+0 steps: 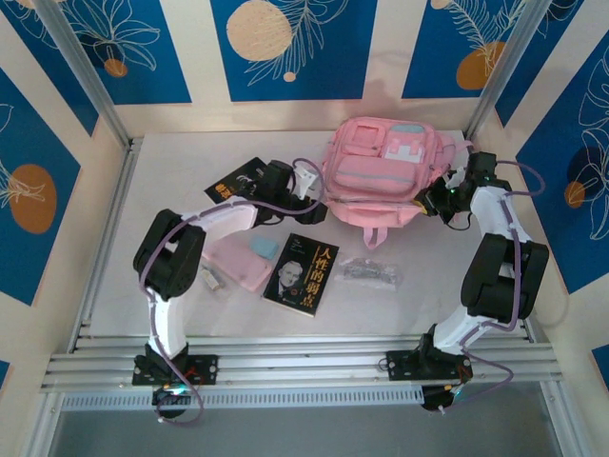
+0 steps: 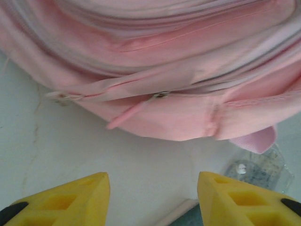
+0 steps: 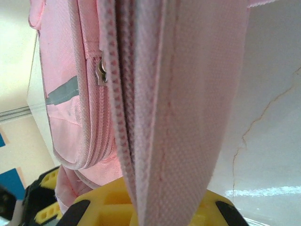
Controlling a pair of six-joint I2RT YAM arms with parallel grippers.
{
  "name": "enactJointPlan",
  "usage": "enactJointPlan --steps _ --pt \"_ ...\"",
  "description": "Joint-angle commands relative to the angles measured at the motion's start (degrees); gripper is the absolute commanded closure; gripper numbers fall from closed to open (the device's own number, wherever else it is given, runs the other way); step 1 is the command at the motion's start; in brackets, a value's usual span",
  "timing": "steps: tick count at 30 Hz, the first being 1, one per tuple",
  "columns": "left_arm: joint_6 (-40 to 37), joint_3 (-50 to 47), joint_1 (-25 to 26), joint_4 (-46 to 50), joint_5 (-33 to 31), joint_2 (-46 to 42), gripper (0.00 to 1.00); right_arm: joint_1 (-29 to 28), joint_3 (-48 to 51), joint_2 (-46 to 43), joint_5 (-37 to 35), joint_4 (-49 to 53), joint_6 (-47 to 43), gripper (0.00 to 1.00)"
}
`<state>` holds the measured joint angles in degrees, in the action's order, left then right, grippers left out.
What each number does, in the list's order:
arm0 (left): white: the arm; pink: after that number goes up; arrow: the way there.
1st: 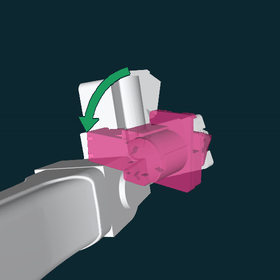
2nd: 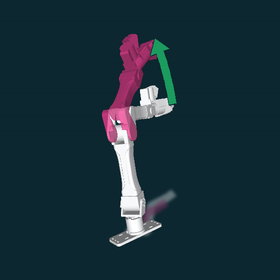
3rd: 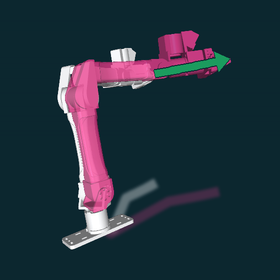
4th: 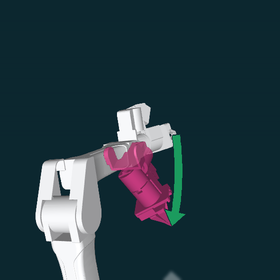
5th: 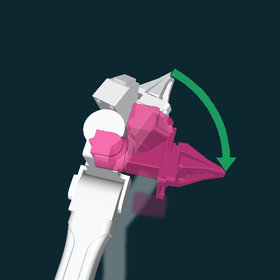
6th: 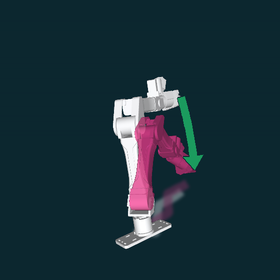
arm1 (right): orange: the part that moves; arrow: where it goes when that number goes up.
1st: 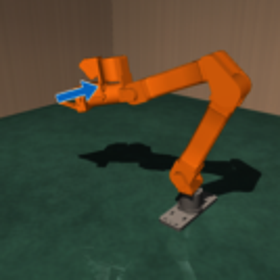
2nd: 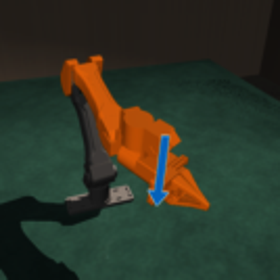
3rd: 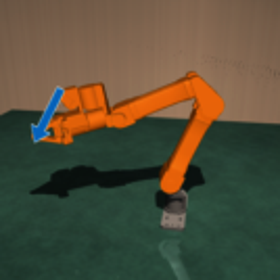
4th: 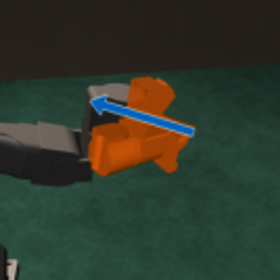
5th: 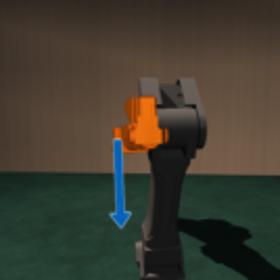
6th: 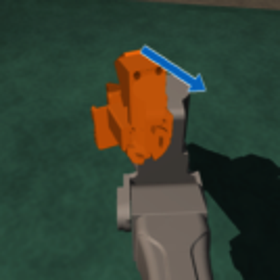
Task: Pack the student bag
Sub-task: Unzip the student bag at the top-right of the table.
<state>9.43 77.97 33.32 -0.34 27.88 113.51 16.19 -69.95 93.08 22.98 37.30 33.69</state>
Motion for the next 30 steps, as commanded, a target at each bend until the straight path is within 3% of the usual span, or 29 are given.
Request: enactJointPlan --steps 1,6,11,17,21,23,26,30 --pt "-1.4 3.9 -0.4 -3.4 8.8 2.5 0.46 0.4 -1.2 -2.5 6.9 -1.7 -0.6 1.0" --pt "0.6 5.7 -0.3 -6.4 15.1 5.7 0.41 0.7 -1.2 -1.8 7.8 -1.8 -0.8 1.0" --pt "1.3 8.2 -0.3 -7.5 15.5 8.5 0.4 0.9 -0.9 -1.7 8.5 -1.9 -0.9 1.0" --pt "-3.7 12.5 -0.3 0.5 4.9 9.7 0.38 1.0 -1.0 -2.7 9.5 -1.7 -1.1 1.0" --pt "-3.7 13.4 -0.4 5.5 -5.4 9.0 0.31 1.0 -1.0 -3.1 10.0 -1.6 -1.2 1.0" --pt "-3.4 13.3 -0.4 5.9 -7.1 8.9 0.26 1.0 -0.7 -3.2 10.3 -1.9 -0.9 1.0" --pt "-2.0 14.7 -0.4 4.5 -3.2 10.6 0.15 0.8 0.0 -3.3 11.6 -3.3 -0.2 1.0" --pt "0.4 17.2 -0.1 1.3 4.3 13.0 0.15 0.8 0.3 -3.5 12.4 -3.8 0.0 1.0"
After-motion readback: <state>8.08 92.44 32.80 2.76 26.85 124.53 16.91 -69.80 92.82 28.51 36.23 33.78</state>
